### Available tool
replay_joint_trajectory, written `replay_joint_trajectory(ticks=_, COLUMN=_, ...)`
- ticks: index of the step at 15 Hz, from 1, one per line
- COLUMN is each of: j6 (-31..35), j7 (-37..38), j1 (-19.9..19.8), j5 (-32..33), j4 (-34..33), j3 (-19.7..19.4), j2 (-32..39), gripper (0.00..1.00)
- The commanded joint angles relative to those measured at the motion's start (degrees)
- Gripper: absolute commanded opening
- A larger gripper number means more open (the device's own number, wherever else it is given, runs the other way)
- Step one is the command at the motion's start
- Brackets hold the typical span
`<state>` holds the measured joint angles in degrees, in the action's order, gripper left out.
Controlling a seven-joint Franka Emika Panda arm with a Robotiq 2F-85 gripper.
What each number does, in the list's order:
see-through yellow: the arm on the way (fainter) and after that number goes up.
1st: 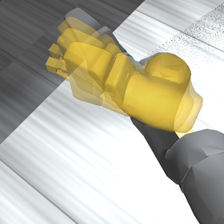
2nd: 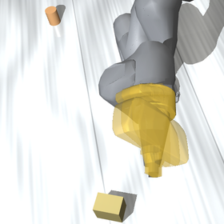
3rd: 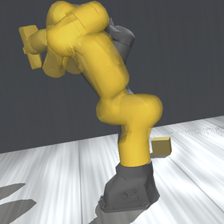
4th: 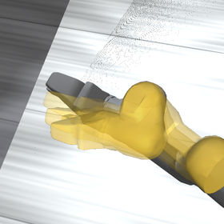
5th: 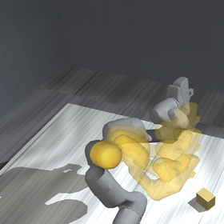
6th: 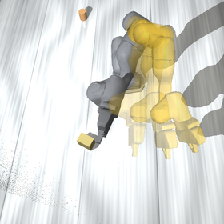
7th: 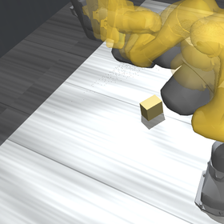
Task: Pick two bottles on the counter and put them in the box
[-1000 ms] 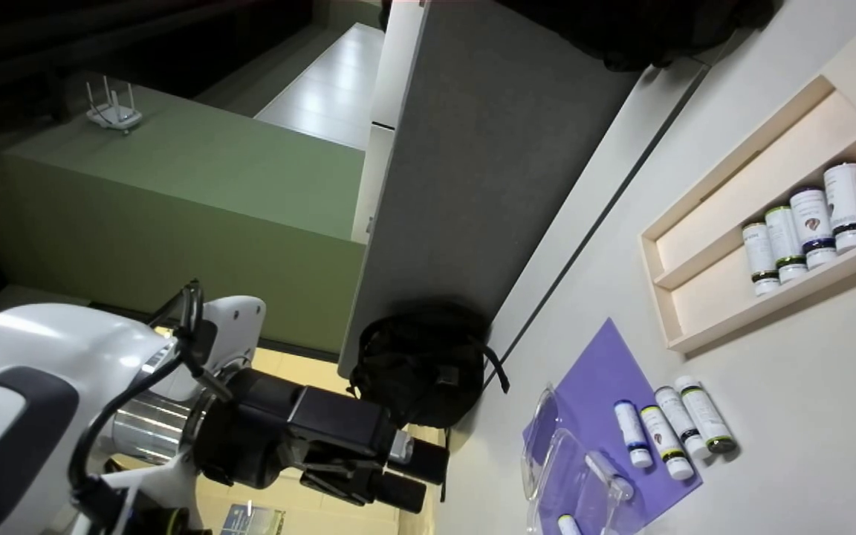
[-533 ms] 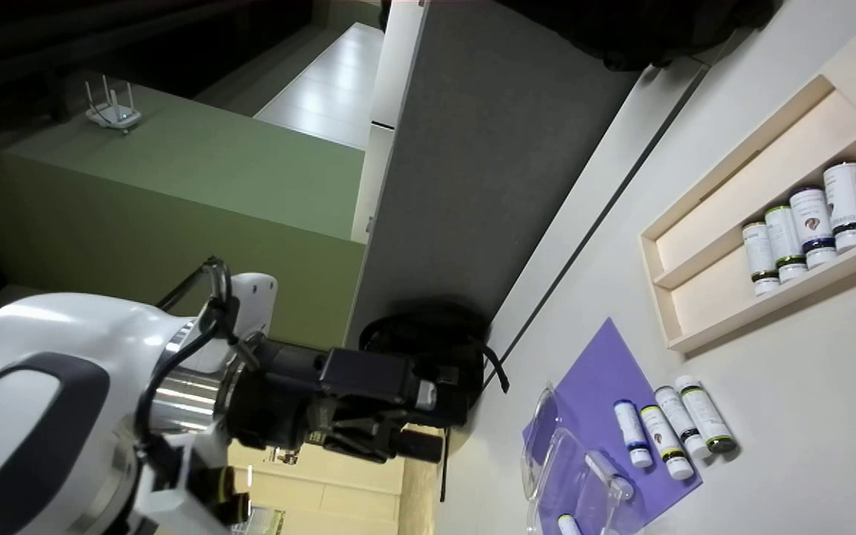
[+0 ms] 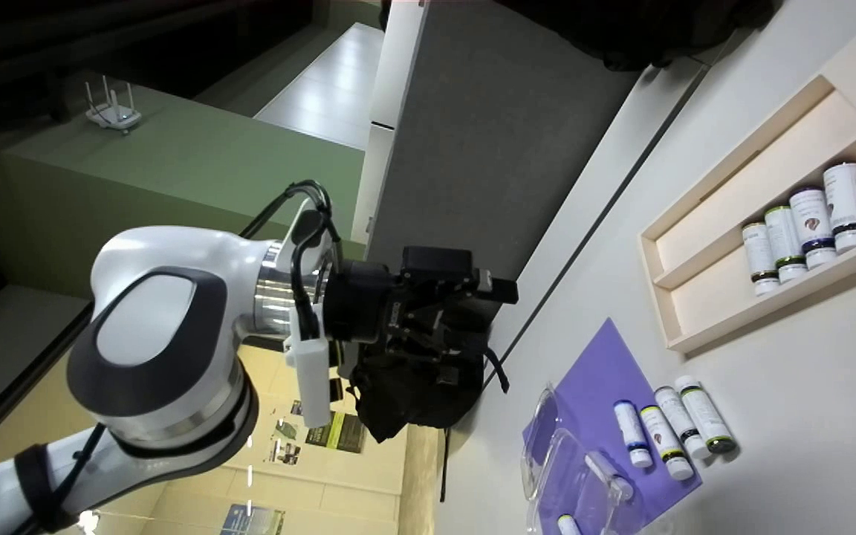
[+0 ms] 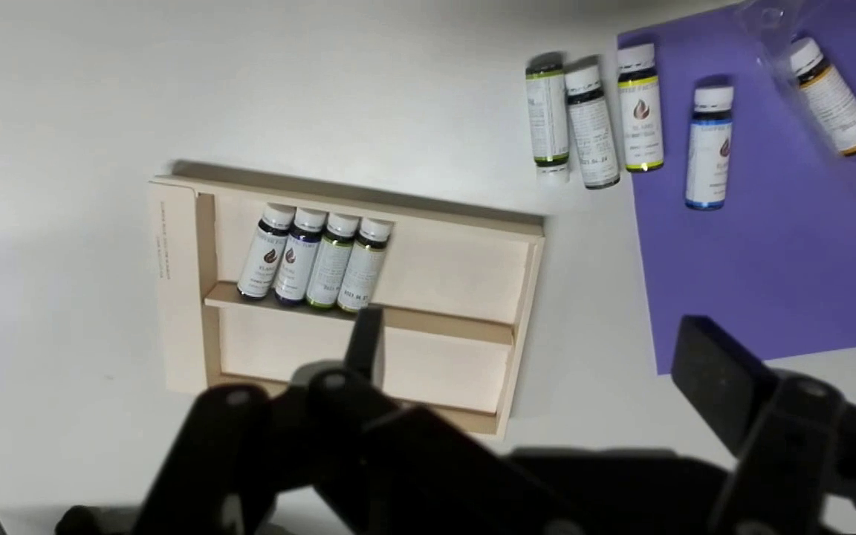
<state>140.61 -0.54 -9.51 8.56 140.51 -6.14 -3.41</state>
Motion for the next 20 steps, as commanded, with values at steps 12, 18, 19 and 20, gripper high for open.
replay_joint_trajectory(ticks=12, j6=18.36, j7=-2.65, j1=0.81, j5=-4.13, j4=4.26, j3=-0.31, j2=12.44, gripper=1.00)
replay_joint_trajectory(ticks=18, j6=26.42, j7=-12.29, j1=-3.38, j5=-14.96, j4=4.66, j3=6.19, j2=24.88, gripper=1.00)
replay_joint_trajectory(ticks=19, j6=27.50, j7=-13.43, j1=-4.45, j5=-15.57, j4=4.27, j3=7.26, j2=26.68, gripper=1.00)
replay_joint_trajectory(ticks=20, j6=28.79, j7=-14.43, j1=-5.68, j5=-15.85, j4=4.01, j3=8.36, j2=28.35, gripper=1.00)
